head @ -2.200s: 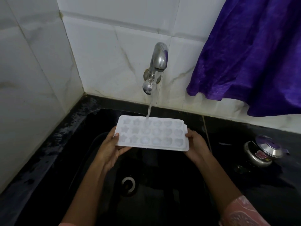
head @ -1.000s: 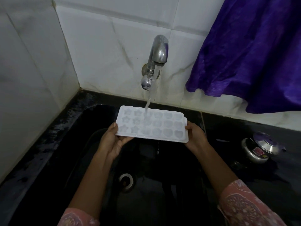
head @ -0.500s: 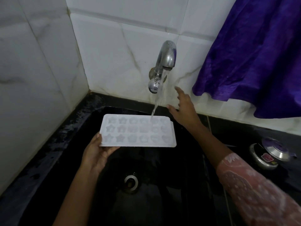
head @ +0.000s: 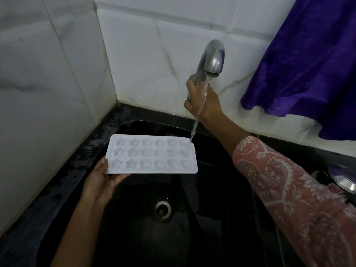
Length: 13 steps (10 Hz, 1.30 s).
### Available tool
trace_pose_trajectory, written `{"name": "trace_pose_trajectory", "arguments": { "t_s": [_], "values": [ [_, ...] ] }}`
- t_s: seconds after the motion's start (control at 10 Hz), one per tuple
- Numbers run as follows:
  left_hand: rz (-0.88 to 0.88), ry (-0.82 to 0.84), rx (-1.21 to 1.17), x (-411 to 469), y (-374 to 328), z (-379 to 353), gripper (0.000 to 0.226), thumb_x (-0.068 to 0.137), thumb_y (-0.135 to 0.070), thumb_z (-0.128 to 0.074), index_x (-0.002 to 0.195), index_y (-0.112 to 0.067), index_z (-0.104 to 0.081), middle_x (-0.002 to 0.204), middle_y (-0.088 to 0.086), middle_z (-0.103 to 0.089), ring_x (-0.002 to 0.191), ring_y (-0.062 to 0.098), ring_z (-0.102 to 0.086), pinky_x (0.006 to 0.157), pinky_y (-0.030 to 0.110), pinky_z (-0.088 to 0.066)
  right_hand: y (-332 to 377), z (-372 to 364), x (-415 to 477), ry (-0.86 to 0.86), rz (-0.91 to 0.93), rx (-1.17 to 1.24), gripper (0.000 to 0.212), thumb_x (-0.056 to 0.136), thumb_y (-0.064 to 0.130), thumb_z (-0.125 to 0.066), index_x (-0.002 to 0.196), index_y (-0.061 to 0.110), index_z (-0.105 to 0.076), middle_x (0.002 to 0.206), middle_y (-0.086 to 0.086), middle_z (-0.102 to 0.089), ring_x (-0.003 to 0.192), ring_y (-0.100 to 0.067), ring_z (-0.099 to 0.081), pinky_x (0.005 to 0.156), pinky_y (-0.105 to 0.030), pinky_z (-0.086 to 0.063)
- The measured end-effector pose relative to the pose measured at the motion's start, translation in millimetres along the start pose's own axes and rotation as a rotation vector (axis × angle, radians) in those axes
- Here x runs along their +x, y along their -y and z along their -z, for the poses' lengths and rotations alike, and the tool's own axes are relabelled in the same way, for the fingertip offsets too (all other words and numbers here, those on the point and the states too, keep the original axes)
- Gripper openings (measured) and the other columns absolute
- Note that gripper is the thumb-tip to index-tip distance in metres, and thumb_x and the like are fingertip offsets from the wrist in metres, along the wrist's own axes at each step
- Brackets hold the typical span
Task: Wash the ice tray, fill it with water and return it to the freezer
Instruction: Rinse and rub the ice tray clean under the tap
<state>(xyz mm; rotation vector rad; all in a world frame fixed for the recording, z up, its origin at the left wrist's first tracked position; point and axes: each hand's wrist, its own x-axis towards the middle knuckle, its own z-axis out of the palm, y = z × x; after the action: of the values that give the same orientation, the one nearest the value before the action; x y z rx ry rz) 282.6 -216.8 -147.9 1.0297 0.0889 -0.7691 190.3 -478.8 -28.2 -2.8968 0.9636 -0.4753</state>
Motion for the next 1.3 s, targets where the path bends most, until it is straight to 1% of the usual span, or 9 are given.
{"name": "trace_pose_trajectory", "arguments": {
  "t_s": [0.2, 0.3, 0.4, 0.5, 0.6, 0.7, 1.0, 1.2, 1.3],
  "values": [
    [0.001, 0.02, 0.009, -2, 1, -3, 0.025, 0.1, -0.018, -0.033, 0.106, -0.014, -0.057, 0.11, 0.007, -0.061, 0.099, 0.024, -0.059, 0.056, 0.033, -0.059, -15, -6, -13, -0.157, -0.058, 0.332, 0.045, 0.091, 0.029, -0.053, 0.13, 0.009, -0.044, 0.117, -0.012, -0.056, 0.101, -0.024, -0.056, 0.086, -0.031, -0.047],
    [0.012, 0.027, 0.011, -3, 2, -5, 0.025, 0.1, -0.018, -0.032, 0.105, -0.015, -0.057, 0.104, 0.005, -0.065, 0.097, 0.022, -0.059, 0.054, 0.032, -0.058, -21, -3, -52, -0.186, -0.119, 0.444, 0.037, 0.096, 0.024, -0.045, 0.131, 0.014, -0.042, 0.111, -0.011, -0.06, 0.099, -0.021, -0.058, 0.085, -0.031, -0.048],
    [0.016, 0.03, 0.004, -5, 3, -9, 0.026, 0.101, -0.017, -0.032, 0.102, -0.016, -0.057, 0.089, 0.0, -0.073, 0.095, 0.021, -0.06, 0.053, 0.033, -0.058, -25, -14, -83, -0.109, -0.21, 0.523, 0.041, 0.097, 0.022, -0.043, 0.137, 0.017, -0.038, 0.103, -0.01, -0.057, 0.098, -0.022, -0.057, 0.089, -0.038, -0.048],
    [0.021, 0.032, 0.005, -9, 6, -15, 0.028, 0.101, -0.017, -0.03, 0.099, -0.018, -0.058, 0.076, -0.006, -0.074, 0.092, 0.02, -0.06, 0.053, 0.033, -0.058, -26, -38, -129, 0.078, -0.337, 0.602, 0.047, 0.096, 0.029, -0.045, 0.14, 0.021, -0.035, 0.115, -0.015, -0.056, 0.108, -0.025, -0.054, 0.096, -0.034, -0.042],
    [0.028, 0.052, 0.003, -14, 8, -19, 0.028, 0.101, -0.018, -0.031, 0.101, -0.019, -0.058, 0.077, -0.006, -0.074, 0.089, 0.019, -0.063, 0.053, 0.032, -0.058, -22, -44, -153, 0.143, -0.398, 0.668, 0.05, 0.095, 0.032, -0.046, 0.142, 0.022, -0.032, 0.126, -0.013, -0.054, 0.114, -0.024, -0.052, 0.093, -0.03, -0.04],
    [0.034, 0.094, 0.027, -20, 12, -23, 0.029, 0.101, -0.019, -0.031, 0.104, -0.021, -0.059, 0.08, -0.006, -0.074, 0.08, 0.014, -0.069, 0.054, 0.031, -0.058, -14, -43, -179, 0.122, -0.401, 0.736, 0.049, 0.095, 0.026, -0.049, 0.141, 0.018, -0.034, 0.137, -0.008, -0.047, 0.122, -0.022, -0.048, 0.097, -0.026, -0.037],
    [0.083, 0.19, 0.145, -45, 20, -24, 0.03, 0.1, -0.024, -0.033, 0.119, -0.029, -0.056, 0.114, 0.0, -0.064, 0.102, 0.022, -0.061, 0.064, 0.037, -0.058, -3, -33, -215, 0.055, -0.489, 0.742, 0.05, 0.096, 0.029, -0.046, 0.143, 0.023, -0.031, 0.141, -0.009, -0.037, 0.128, -0.02, -0.039, 0.092, -0.017, -0.026],
    [0.081, 0.262, 0.176, -61, 21, -23, 0.038, 0.097, -0.038, -0.038, 0.133, -0.027, -0.047, 0.121, 0.003, -0.062, 0.101, 0.025, -0.065, 0.067, 0.042, -0.057, 1, -29, -230, 0.091, -0.49, 0.738, 0.05, 0.095, 0.034, -0.045, 0.143, 0.029, -0.03, 0.136, -0.009, -0.037, 0.114, -0.014, -0.042, 0.09, -0.02, -0.03],
    [0.071, 0.28, 0.108, -69, 24, -23, 0.037, 0.1, -0.031, -0.034, 0.135, -0.025, -0.045, 0.119, 0.003, -0.063, 0.099, 0.025, -0.065, 0.063, 0.039, -0.059, 0, -23, -231, 0.112, -0.496, 0.734, 0.05, 0.095, 0.037, -0.044, 0.143, 0.032, -0.029, 0.133, -0.007, -0.036, 0.102, -0.009, -0.039, 0.088, -0.022, -0.031]
  ]
}}
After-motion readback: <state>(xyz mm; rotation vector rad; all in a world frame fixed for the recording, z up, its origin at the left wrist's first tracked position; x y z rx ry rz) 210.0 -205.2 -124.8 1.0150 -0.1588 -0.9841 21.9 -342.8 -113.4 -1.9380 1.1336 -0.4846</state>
